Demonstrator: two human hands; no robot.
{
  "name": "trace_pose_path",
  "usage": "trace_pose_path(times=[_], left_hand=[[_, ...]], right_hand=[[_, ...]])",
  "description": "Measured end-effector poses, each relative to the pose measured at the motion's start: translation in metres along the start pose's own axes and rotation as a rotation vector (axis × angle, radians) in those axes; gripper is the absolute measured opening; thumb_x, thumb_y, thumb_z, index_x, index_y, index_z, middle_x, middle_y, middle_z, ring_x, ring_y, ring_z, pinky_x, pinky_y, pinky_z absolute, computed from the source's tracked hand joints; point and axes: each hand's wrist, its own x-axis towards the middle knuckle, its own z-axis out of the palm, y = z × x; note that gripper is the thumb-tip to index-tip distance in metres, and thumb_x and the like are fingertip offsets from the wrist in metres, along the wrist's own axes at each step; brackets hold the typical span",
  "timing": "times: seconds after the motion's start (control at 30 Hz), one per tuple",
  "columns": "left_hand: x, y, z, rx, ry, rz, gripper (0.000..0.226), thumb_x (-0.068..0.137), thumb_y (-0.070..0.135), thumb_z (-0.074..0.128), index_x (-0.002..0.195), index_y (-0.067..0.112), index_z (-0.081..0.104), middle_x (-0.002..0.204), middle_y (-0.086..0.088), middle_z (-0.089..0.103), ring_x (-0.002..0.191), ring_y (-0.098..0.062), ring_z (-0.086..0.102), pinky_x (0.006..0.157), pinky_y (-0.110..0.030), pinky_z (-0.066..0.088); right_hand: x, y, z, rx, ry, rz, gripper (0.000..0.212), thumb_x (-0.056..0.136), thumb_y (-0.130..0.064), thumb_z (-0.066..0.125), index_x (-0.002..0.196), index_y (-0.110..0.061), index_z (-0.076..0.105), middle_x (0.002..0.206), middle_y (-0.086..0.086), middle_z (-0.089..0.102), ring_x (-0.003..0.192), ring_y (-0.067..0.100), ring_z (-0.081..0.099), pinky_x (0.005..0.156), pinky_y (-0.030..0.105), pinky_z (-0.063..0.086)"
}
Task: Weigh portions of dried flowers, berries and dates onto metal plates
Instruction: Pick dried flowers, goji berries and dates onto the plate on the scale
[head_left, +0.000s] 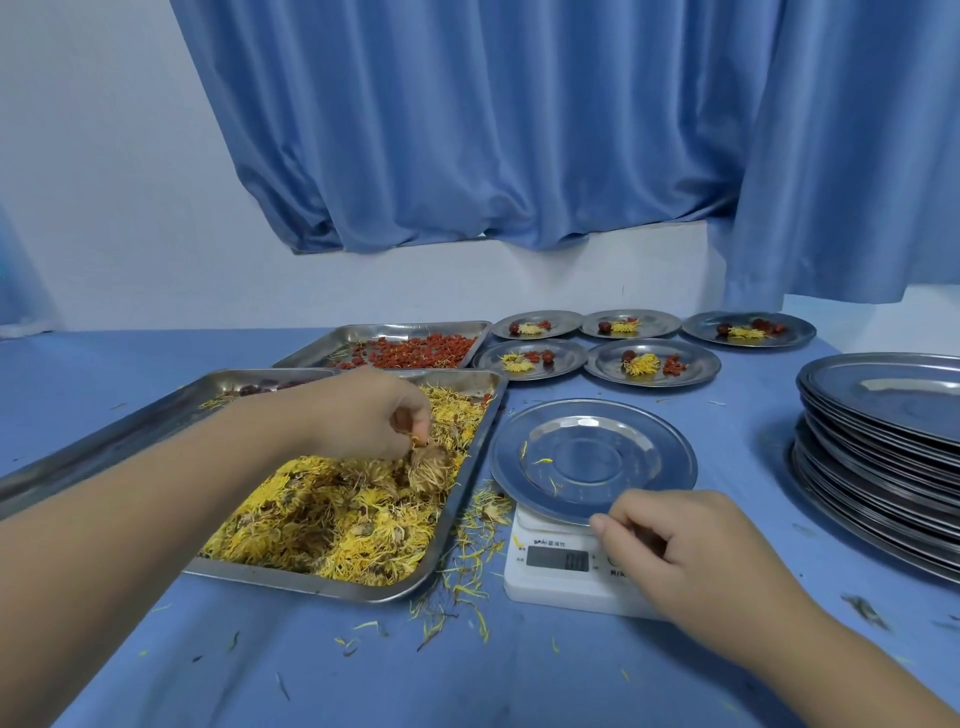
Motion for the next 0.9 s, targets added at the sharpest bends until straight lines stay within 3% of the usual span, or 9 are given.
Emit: trace_pose_path(times=[0.1, 0.17, 0.27, 0.4, 0.53, 0.63, 0.7, 0.8, 0.9], left_hand=[[-0.005, -0.001, -0.008, -0.141, 0.038, 0.001, 0.026, 0.086, 0.007, 0.064, 0.082, 0.033, 0.066, 0.064, 0.024, 0.063, 0.054, 0.007, 0.054, 0.051, -0.010, 0.041], [-0.007, 0.001, -0.013, -0.240, 0.060, 0.003, 0.026, 0.087, 0.012, 0.066, 0.078, 0.036, 0.066, 0.071, 0.013, 0.068, 0.060, 0.002, 0.058, 0.058, -0.018, 0.049], [-0.002, 0.013, -0.014, -0.349, 0.087, 0.022, 0.022, 0.086, 0.017, 0.068, 0.077, 0.037, 0.067, 0.081, 0.005, 0.071, 0.074, -0.012, 0.066, 0.081, -0.038, 0.056], [0.022, 0.043, -0.004, -0.379, 0.084, 0.045, 0.015, 0.085, 0.018, 0.067, 0.082, 0.032, 0.068, 0.088, 0.004, 0.072, 0.088, -0.020, 0.069, 0.089, -0.045, 0.056], [0.056, 0.071, 0.020, -0.380, 0.043, 0.056, 0.013, 0.086, 0.014, 0.064, 0.089, 0.026, 0.068, 0.089, 0.001, 0.072, 0.080, -0.013, 0.066, 0.083, -0.038, 0.054], [0.075, 0.085, 0.037, -0.359, 0.044, 0.056, 0.013, 0.087, 0.014, 0.063, 0.091, 0.025, 0.069, 0.080, 0.011, 0.066, 0.067, 0.004, 0.059, 0.063, -0.015, 0.047], [0.081, 0.088, 0.043, -0.345, 0.054, 0.055, 0.012, 0.088, 0.016, 0.063, 0.092, 0.025, 0.070, 0.078, 0.017, 0.062, 0.060, 0.012, 0.055, 0.054, -0.006, 0.040], [0.080, 0.084, 0.043, -0.345, 0.073, 0.055, 0.011, 0.090, 0.023, 0.062, 0.095, 0.028, 0.071, 0.084, 0.019, 0.062, 0.069, 0.011, 0.056, 0.062, -0.013, 0.040], [0.072, 0.077, 0.036, -0.388, 0.082, 0.052, 0.013, 0.093, 0.029, 0.060, 0.100, 0.030, 0.072, 0.102, 0.015, 0.066, 0.095, 0.000, 0.062, 0.083, -0.024, 0.047]], right_hand=[[0.000, -0.001, -0.001, 0.005, 0.007, 0.001, 0.039, 0.086, -0.043, 0.052, 0.056, -0.021, 0.038, 0.054, -0.004, 0.045, 0.053, 0.015, 0.041, 0.050, 0.030, 0.033], [0.000, -0.001, -0.001, 0.009, 0.016, 0.006, 0.040, 0.086, -0.042, 0.053, 0.054, -0.025, 0.036, 0.053, -0.006, 0.044, 0.052, 0.014, 0.040, 0.049, 0.029, 0.032], [0.002, 0.000, -0.004, 0.020, 0.043, 0.022, 0.040, 0.086, -0.039, 0.055, 0.053, -0.029, 0.035, 0.052, -0.007, 0.045, 0.052, 0.013, 0.041, 0.050, 0.029, 0.032], [0.003, 0.003, -0.008, 0.024, 0.067, 0.046, 0.036, 0.086, -0.039, 0.054, 0.054, -0.026, 0.042, 0.053, -0.004, 0.048, 0.055, 0.015, 0.046, 0.052, 0.030, 0.037], [0.003, 0.005, -0.010, 0.026, 0.072, 0.041, 0.037, 0.087, -0.039, 0.054, 0.056, -0.022, 0.044, 0.053, -0.001, 0.050, 0.053, 0.016, 0.046, 0.052, 0.033, 0.040], [0.003, 0.006, -0.010, 0.029, 0.083, 0.037, 0.036, 0.086, -0.040, 0.052, 0.057, -0.021, 0.045, 0.051, -0.001, 0.049, 0.054, 0.017, 0.047, 0.052, 0.035, 0.041], [0.003, 0.006, -0.010, 0.032, 0.087, 0.032, 0.035, 0.086, -0.041, 0.052, 0.057, -0.022, 0.045, 0.052, -0.001, 0.049, 0.054, 0.017, 0.047, 0.052, 0.035, 0.041], [0.003, 0.005, -0.009, 0.030, 0.086, 0.018, 0.035, 0.087, -0.040, 0.053, 0.058, -0.023, 0.045, 0.052, -0.003, 0.048, 0.054, 0.016, 0.047, 0.052, 0.034, 0.040], [0.003, 0.004, -0.007, 0.031, 0.079, 0.012, 0.036, 0.088, -0.038, 0.054, 0.058, -0.021, 0.045, 0.050, -0.002, 0.046, 0.054, 0.016, 0.046, 0.053, 0.036, 0.041]])
